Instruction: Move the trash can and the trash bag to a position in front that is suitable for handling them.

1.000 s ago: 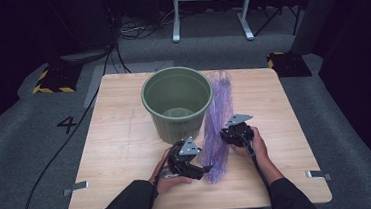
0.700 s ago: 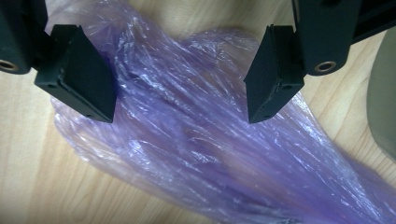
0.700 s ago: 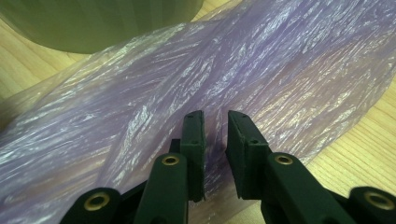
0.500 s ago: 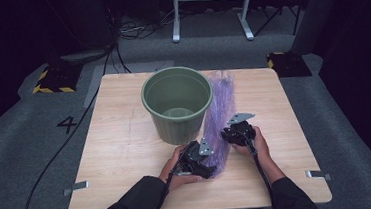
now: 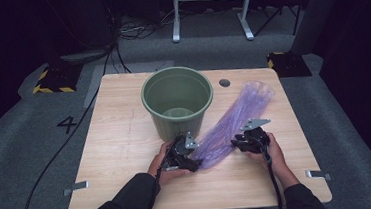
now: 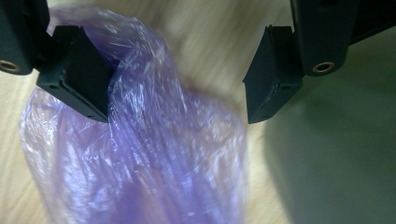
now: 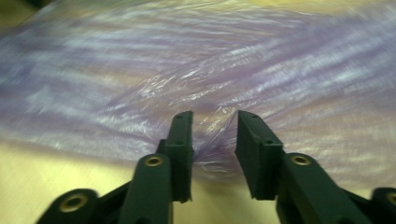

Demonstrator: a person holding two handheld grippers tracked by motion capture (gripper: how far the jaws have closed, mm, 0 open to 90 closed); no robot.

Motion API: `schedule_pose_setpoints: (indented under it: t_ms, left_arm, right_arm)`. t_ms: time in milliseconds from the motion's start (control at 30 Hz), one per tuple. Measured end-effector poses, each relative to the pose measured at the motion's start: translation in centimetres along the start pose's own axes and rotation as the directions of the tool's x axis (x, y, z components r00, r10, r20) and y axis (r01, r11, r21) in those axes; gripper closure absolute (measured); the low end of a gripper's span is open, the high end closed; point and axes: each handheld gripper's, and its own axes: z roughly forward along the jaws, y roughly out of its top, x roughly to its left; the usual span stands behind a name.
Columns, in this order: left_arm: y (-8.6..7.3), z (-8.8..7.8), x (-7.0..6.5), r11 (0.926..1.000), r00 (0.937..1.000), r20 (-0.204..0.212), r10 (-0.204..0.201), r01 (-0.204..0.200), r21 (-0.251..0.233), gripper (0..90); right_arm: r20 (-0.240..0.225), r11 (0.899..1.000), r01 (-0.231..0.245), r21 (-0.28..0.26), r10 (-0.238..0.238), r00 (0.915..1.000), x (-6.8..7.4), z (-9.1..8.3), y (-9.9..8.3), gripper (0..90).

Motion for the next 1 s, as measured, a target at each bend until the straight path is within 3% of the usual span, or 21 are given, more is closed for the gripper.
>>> schedule_pose_setpoints:
  t_ms: [67,167,300,433,533,633,733,833,900,1000]
  left_arm:
    - [-0.1,-0.4,-0.1,0.9996,0.9987,-0.044,0.026,-0.026,-0.006,27.9]
    - [-0.3,-0.7,-0.1,0.9991,0.9980,-0.046,0.042,-0.042,0.000,28.0]
    - [-0.6,-1.6,0.0,0.9979,0.9991,-0.019,0.037,-0.038,-0.052,26.0]
    - [-1.1,-3.3,0.1,0.9922,0.9987,-0.009,0.051,-0.052,-0.113,23.2]
    - [-1.8,-4.7,0.3,0.9891,0.9984,0.000,0.057,-0.057,-0.136,22.0]
    - [-2.9,-5.8,0.7,0.9890,0.9988,0.012,0.049,-0.046,-0.141,20.1]
    - [-4.5,-6.6,1.2,0.9919,0.9992,-0.006,0.040,-0.040,-0.121,18.7]
    - [-6.0,-7.3,1.8,0.9946,0.9983,-0.053,0.026,-0.031,-0.100,16.8]
    - [-7.0,-7.7,2.3,0.9952,0.9993,-0.034,0.012,-0.015,-0.097,15.8]
    - [-8.4,-8.0,3.1,0.9959,0.9996,-0.005,-0.029,0.029,-0.086,15.7]
  right_arm:
    - [-0.025,0.999,0.035,-0.031,-0.036,0.9990,0.0,-1.1,-0.4,56.0]
    - [-0.053,0.992,0.062,-0.108,-0.068,0.9962,0.0,-2.7,-0.5,44.7]
    - [-0.071,0.979,0.093,-0.179,-0.107,0.9918,0.4,-3.6,0.0,29.4]
    - [-0.121,0.972,0.109,-0.207,-0.136,0.9832,0.7,-3.5,0.6,25.7]
    - [-0.101,0.960,0.159,-0.229,-0.186,0.9773,1.2,-3.8,1.1,23.4]
    - [-0.078,0.953,0.188,-0.238,-0.211,0.9743,1.4,-4.0,1.5,22.8]
    - [-0.055,0.955,0.180,-0.235,-0.198,0.9788,1.1,-3.4,1.8,20.2]
    - [-0.015,0.959,0.213,-0.188,-0.220,0.9753,1.0,-2.5,1.9,20.1]
    - [-0.018,0.962,0.222,-0.161,-0.228,0.9734,0.7,-1.8,1.9,18.9]
    - [-0.034,0.970,0.195,-0.143,-0.201,0.9789,0.0,-0.7,1.7,18.6]
